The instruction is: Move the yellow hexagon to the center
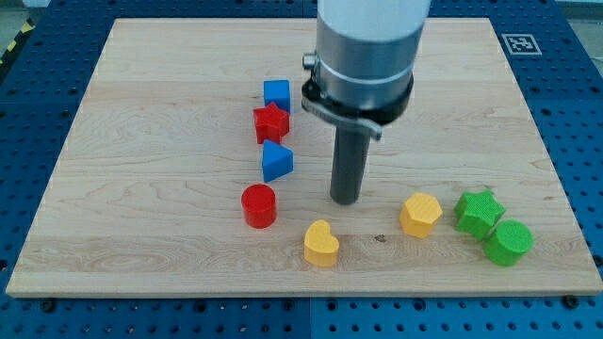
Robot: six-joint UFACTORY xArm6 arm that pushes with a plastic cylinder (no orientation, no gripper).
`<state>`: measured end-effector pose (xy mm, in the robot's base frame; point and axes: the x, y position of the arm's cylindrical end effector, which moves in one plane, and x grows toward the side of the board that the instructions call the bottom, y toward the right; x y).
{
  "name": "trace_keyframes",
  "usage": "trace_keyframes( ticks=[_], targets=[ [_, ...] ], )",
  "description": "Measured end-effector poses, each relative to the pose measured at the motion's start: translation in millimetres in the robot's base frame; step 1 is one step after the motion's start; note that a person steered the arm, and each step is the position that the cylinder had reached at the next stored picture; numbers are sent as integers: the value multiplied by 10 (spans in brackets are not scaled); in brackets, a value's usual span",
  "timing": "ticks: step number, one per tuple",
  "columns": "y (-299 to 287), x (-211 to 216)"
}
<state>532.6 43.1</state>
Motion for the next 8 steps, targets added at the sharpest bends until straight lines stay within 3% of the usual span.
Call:
trace_keyframes(
  ticks=[1,5,8],
  targets=[
    [33,264],
    [892,500],
    [912,-121]
  ],
)
